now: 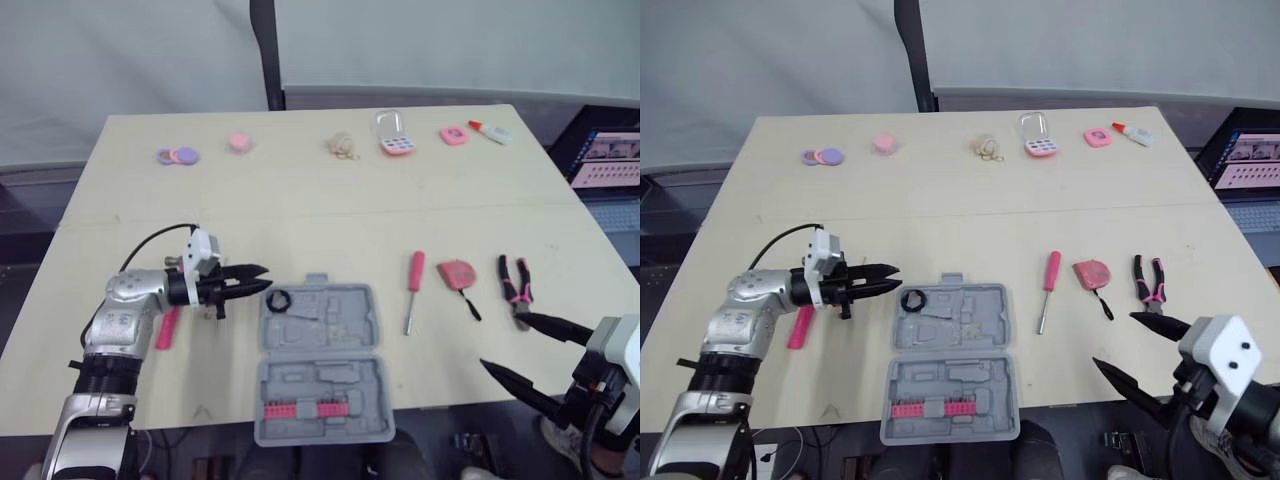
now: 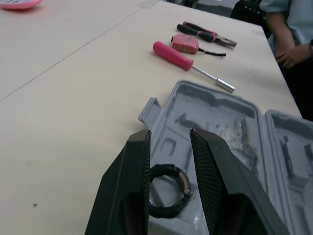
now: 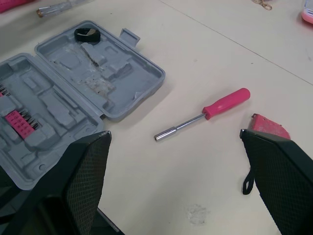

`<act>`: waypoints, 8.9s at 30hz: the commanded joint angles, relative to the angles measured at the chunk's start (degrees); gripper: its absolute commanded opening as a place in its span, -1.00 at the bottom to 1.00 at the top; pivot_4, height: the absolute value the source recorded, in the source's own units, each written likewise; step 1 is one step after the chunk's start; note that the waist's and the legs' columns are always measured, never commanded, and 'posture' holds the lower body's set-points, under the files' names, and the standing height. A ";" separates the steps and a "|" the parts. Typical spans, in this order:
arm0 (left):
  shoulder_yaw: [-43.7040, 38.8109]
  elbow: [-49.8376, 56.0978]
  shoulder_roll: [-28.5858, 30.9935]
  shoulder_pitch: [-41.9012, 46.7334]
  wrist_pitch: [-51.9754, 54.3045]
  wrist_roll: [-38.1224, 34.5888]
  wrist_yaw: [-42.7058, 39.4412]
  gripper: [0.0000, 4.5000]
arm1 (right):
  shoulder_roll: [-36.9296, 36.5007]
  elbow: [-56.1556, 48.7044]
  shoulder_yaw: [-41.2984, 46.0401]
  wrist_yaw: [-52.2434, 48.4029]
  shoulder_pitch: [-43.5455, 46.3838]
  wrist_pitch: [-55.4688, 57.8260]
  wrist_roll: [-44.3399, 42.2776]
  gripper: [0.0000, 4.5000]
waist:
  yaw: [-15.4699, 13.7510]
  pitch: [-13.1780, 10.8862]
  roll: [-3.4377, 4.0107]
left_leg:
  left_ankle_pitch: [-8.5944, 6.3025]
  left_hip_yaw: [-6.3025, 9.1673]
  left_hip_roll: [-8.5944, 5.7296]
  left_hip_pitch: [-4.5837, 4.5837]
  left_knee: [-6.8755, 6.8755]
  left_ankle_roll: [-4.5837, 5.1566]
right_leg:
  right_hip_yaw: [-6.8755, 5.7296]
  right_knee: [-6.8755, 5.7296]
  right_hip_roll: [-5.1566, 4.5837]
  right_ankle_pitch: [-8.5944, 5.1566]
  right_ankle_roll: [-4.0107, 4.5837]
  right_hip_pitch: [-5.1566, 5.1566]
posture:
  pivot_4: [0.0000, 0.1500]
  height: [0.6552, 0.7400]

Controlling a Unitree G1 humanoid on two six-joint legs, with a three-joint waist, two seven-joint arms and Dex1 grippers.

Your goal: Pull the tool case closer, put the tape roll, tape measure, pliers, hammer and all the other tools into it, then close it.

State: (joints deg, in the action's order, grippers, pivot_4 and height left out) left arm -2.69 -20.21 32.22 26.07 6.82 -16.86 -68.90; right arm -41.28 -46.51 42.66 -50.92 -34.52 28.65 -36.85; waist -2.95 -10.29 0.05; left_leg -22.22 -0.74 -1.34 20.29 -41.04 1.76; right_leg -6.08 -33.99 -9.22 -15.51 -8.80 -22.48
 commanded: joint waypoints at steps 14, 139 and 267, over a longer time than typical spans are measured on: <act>4.33 -14.77 -5.09 2.40 -18.54 6.69 2.62 -0.38 | 1.87 -1.19 -1.82 2.00 -0.20 -1.69 0.90 1.00 | 0.27 0.01 -0.01 | 0.00 -0.04 0.01 0.00 0.02 0.01 | 0.00 0.00 0.01 0.01 -0.01 -0.02 | 1.00 0.73; -15.19 48.09 6.31 -47.21 4.31 -15.44 10.98 0.95 | -2.67 26.49 -21.23 10.56 24.22 5.39 12.46 1.00 | 1.68 0.15 0.71 | -0.51 -0.11 0.51 -0.13 0.01 -0.04 | -0.04 0.14 0.02 -0.19 0.35 0.02 | 1.00 0.73; -15.40 45.92 6.27 -52.77 -3.25 -15.25 4.72 1.00 | 14.83 11.65 -28.98 26.95 22.09 34.66 15.29 -0.94 | 2.85 -0.04 1.03 | -0.63 -0.06 1.11 -0.10 0.08 -0.47 | 0.00 0.30 0.65 -0.39 0.73 -0.13 | 1.00 0.73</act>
State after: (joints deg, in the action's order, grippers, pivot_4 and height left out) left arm -17.15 25.77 38.36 -26.36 5.09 -32.05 -63.27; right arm -26.70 -33.27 12.90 -24.97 -11.46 62.40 -20.81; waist -0.10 -10.33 1.08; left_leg -22.86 -0.79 -0.23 20.19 -40.96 1.28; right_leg -6.08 -33.69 -8.57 -15.90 -8.06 -22.61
